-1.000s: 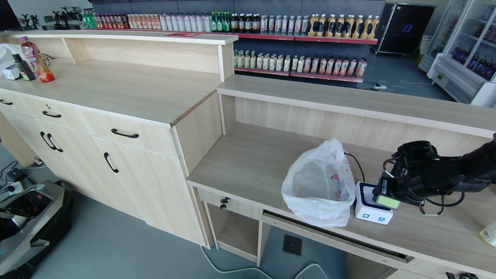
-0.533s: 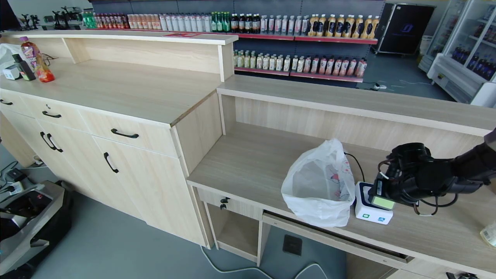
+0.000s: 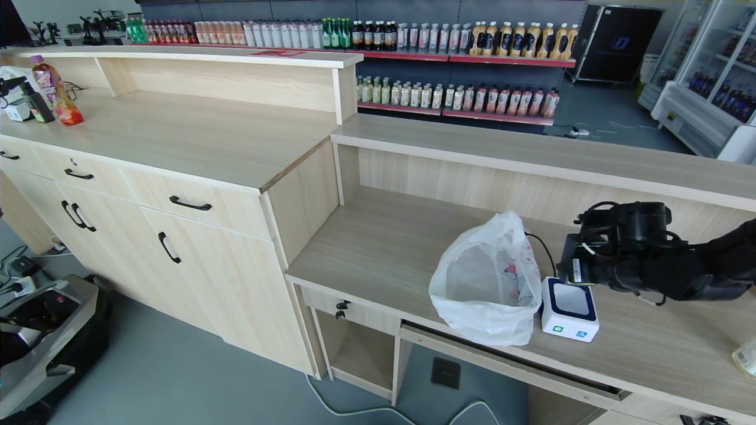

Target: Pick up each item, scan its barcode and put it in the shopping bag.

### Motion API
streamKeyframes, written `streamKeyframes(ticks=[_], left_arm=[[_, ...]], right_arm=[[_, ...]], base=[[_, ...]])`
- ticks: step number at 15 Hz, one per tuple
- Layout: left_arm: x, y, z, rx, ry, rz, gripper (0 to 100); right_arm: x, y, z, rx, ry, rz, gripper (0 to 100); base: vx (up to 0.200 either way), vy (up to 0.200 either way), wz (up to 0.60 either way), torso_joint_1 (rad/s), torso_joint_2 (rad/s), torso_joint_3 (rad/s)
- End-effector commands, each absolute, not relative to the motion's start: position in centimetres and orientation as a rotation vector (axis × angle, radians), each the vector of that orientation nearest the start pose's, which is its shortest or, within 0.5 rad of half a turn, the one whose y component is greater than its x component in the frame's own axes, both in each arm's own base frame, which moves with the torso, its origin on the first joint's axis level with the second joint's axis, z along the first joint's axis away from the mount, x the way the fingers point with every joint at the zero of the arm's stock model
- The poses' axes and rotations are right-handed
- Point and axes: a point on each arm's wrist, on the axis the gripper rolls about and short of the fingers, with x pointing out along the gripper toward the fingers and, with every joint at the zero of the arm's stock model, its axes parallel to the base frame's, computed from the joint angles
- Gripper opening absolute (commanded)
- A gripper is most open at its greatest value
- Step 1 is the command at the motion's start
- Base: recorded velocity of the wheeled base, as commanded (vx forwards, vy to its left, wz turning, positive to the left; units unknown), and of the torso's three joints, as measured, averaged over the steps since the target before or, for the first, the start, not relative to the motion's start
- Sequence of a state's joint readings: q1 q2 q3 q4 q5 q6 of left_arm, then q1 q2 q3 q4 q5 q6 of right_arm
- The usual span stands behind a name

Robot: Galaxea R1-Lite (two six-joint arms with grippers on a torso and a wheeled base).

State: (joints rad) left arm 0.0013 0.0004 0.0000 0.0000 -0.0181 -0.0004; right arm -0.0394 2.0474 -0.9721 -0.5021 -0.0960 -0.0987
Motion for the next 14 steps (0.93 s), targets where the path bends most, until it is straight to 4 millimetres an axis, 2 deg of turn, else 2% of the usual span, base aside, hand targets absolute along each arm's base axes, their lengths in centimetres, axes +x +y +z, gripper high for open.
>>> streamKeyframes(ticks=[1,2,4,5,7,9,12,14], left_arm=[[-2.3,0.0,7.6,0.0,0.002,-0.017,100],[-2.3,0.0,7.6,0.0,0.002,-0.017,100],[-2.3,0.0,7.6,0.0,0.002,-0.017,100],[-2.3,0.0,7.6,0.0,0.002,-0.017,100],[-2.3,0.0,7.5,-0.002,0.0,-0.017,100],[-2.3,0.0,7.5,-0.002,0.0,-0.017,100],[-2.3,0.0,7.5,-0.002,0.0,-0.017,100],[-2.3,0.0,7.6,-0.002,0.002,-0.017,100]], right_arm=[[34.6,-2.3,10.3,-0.33,0.41,-0.086,0],[34.0,-2.6,9.9,-0.405,0.349,-0.084,0],[34.1,-2.5,9.7,-0.415,0.297,-0.043,0],[34.9,-1.1,9.5,-0.408,0.23,0.007,0],[36.3,0.0,9.2,-0.343,0.186,0.046,0],[38.4,1.4,7.9,-0.277,0.169,0.148,0],[39.6,1.7,5.3,-0.26,0.251,0.205,0],[39.7,0.6,2.7,-0.251,0.364,0.183,0]], base=[[0.0,0.0,0.0,0.0,0.0,0.0],[0.0,0.0,0.0,0.0,0.0,0.0],[0.0,0.0,0.6,0.002,0.0,0.002],[0.0,0.0,0.6,-0.002,0.0,0.007],[0.0,0.0,0.6,0.005,0.0,0.0],[0.0,0.0,0.0,0.0,0.0,0.0],[0.0,0.0,0.0,0.0,0.0,0.0],[0.0,0.0,0.0,0.0,0.0,0.0]])
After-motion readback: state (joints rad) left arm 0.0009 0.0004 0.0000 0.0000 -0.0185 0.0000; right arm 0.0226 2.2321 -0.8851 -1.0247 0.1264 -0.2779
